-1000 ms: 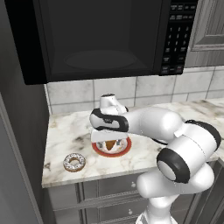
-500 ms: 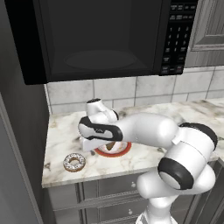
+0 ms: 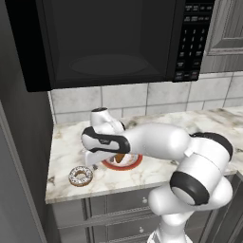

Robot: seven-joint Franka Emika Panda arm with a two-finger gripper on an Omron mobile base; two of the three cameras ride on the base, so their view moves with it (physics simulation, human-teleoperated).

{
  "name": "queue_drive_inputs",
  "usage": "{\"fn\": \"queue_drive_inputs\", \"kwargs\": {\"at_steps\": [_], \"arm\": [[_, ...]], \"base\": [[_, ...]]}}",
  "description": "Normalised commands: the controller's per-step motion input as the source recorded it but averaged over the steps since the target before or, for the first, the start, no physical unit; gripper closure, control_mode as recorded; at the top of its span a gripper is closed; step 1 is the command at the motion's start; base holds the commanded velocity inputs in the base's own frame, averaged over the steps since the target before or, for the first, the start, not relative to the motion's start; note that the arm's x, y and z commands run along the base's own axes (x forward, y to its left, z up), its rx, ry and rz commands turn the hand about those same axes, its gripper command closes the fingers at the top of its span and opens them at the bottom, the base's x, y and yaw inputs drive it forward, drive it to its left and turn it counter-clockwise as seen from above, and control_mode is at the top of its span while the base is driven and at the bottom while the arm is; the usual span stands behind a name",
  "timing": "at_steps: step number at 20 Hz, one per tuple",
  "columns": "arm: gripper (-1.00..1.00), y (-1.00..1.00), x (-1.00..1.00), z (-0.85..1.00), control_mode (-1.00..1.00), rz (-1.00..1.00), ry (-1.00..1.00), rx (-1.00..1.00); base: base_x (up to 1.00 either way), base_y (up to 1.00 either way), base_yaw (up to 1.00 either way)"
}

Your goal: Place the pastries on the plates.

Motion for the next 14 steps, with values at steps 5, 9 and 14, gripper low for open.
{"fn": "queue_drive_inputs", "kwargs": {"at_steps": [5,9,14], "arm": [[-1.0,0.53,0.0,-0.04,-1.0,0.0,-0.01,0.07],[-1.0,0.31,0.06,-0.11,-1.0,0.0,0.0,0.06],[-1.0,0.09,0.23,-0.24,-1.0,0.02,-0.05,0.02]], "base": [[0.0,0.0,0.0],[0.0,0.0,0.0],[0.0,0.0,0.0]]}}
